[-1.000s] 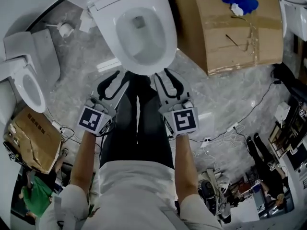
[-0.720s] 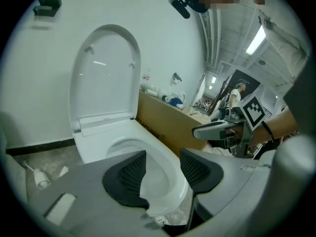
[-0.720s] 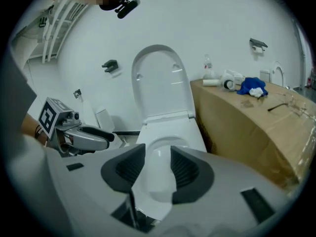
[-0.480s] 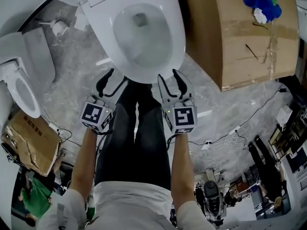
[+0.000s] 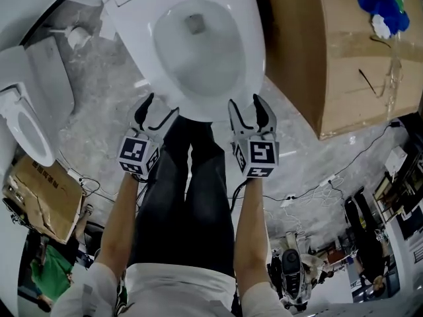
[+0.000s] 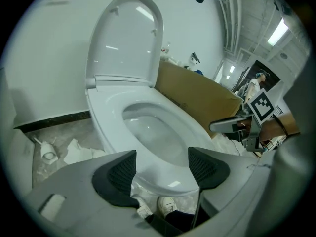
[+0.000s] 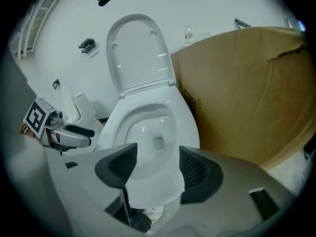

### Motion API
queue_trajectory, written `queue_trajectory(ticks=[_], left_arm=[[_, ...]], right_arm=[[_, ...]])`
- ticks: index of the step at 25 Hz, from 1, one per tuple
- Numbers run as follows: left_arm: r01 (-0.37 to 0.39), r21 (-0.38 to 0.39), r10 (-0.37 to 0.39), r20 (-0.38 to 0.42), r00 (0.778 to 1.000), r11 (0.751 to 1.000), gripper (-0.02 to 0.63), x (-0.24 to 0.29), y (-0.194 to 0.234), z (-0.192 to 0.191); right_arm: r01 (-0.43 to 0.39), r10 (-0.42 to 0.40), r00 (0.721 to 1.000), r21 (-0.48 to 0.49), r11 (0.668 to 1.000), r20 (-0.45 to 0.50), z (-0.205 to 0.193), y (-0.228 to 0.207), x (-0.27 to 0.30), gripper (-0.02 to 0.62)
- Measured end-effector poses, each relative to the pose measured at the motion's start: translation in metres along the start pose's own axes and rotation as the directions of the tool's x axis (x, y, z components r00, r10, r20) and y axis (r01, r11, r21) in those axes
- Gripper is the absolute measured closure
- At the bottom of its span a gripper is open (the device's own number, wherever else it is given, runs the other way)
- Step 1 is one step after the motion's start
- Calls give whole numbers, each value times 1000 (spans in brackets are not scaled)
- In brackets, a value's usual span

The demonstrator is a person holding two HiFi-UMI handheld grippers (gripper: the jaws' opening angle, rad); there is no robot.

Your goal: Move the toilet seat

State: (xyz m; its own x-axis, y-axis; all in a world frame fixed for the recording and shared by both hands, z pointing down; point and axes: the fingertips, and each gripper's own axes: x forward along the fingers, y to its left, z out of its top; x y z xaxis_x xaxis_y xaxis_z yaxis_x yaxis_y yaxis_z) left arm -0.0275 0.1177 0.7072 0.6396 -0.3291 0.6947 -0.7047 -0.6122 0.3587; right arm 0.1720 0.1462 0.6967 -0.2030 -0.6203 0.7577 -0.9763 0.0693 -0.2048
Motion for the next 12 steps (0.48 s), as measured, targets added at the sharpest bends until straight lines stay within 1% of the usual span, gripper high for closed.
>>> queue_trajectory(ticks=[3,4,7,8,9,11,12], left_arm=[[-18,-16,17,-16,1000,1000,264,8,7,-10],[-22,-22,22,-22,1000,1000,257,10,9,-13],[-36,-40,35,-39,999,999,243,13,13,-22],[-40,-46,38,-45,998,998,230,15,14,-24],[-43,-51,40,-51,998,998,230,17,15,-27],[-47,-59,44,-61,997,997,216,21,16,-31],[-48,-64,44,-67,997,997,216,22,17,-33]], right_arm=[[20,-20,1000,1,1000,-17,-8,-10,7,323],[24,-24,999,3,1000,-25,-11,-13,9,306],[37,-37,998,11,999,-46,-20,-19,13,297],[41,-40,998,13,999,-55,-23,-21,14,283],[45,-43,997,17,999,-65,-27,-23,15,270],[53,-51,995,26,998,-85,-35,-28,18,265],[56,-53,994,33,998,-94,-39,-29,20,253]])
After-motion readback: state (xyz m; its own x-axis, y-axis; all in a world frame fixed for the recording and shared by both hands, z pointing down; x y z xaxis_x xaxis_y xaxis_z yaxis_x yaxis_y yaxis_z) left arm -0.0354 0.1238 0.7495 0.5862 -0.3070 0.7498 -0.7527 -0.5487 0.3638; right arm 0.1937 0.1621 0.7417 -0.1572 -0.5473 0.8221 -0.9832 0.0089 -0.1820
